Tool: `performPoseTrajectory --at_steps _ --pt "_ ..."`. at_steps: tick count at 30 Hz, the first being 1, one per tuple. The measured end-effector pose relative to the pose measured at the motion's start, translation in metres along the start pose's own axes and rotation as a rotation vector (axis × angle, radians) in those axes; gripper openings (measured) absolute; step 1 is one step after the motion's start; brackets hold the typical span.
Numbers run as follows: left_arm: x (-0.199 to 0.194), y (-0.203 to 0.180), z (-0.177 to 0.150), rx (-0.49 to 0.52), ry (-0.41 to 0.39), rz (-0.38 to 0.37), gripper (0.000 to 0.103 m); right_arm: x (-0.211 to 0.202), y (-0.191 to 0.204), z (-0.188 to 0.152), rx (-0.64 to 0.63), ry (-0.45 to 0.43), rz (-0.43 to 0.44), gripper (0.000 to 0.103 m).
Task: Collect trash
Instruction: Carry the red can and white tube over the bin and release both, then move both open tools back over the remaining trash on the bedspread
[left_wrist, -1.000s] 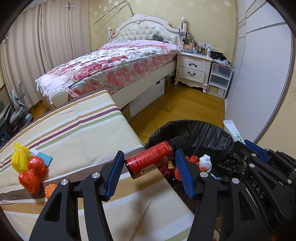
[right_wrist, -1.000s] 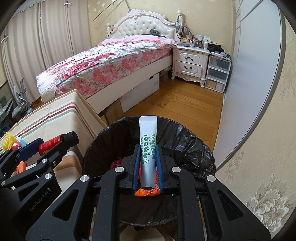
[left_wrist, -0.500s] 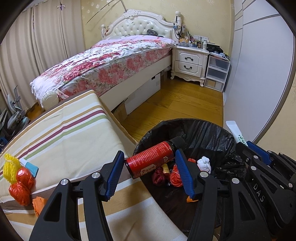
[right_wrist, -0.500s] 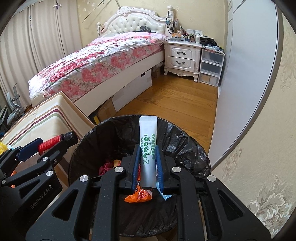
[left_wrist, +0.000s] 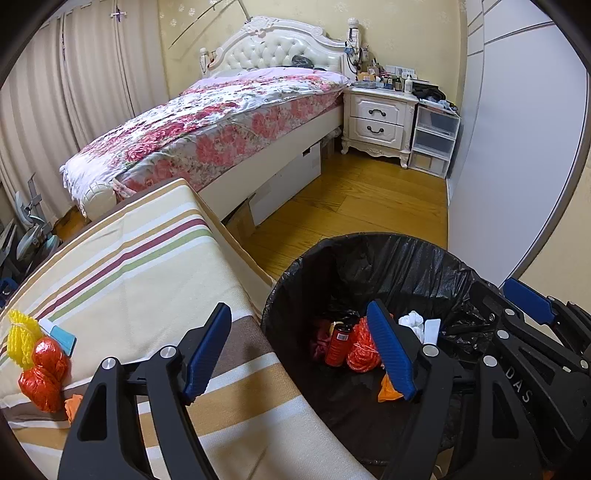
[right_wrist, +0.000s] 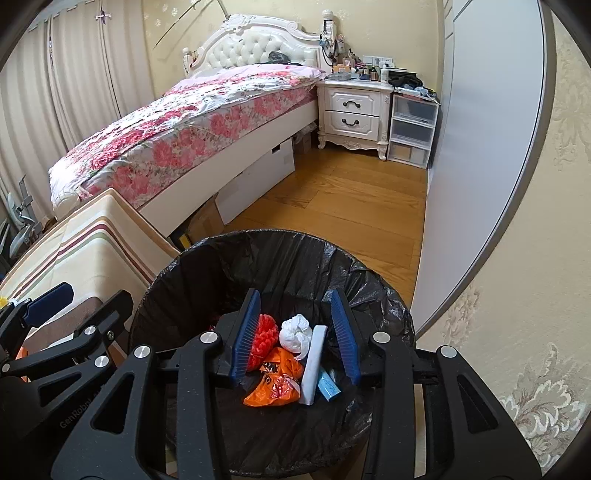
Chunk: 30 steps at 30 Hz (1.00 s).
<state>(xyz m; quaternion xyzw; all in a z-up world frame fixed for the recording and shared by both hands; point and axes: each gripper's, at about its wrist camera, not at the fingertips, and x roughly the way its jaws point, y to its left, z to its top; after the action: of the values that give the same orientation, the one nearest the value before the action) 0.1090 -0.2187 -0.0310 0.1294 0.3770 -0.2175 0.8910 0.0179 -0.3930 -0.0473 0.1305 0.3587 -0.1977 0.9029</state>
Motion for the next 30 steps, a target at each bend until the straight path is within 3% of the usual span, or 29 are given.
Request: performPoseTrajectory --at_steps 8,11,23,30 --pt "-0.015 0.018 -0.007 -0.04 -0.006 0.018 0.075 -0.009 0.001 -0.003 -0.002 -0.002 0.001 0.051" --pt "-0.023 0.032 -0.015 -0.063 -0.007 0.039 0.075 -0.014 0.008 -0.006 -0.009 -0.003 0.016 0.06" --pt "-0.062 0.108 -0.064 -0.215 0.009 0.144 0.075 -0.035 0.076 -0.024 -0.127 0.016 0.137 0.061" --pt "-0.085 0.152 -0.092 -0.278 0.004 0.246 0.075 -0.048 0.126 -0.036 -0.217 0.026 0.218 0.061"
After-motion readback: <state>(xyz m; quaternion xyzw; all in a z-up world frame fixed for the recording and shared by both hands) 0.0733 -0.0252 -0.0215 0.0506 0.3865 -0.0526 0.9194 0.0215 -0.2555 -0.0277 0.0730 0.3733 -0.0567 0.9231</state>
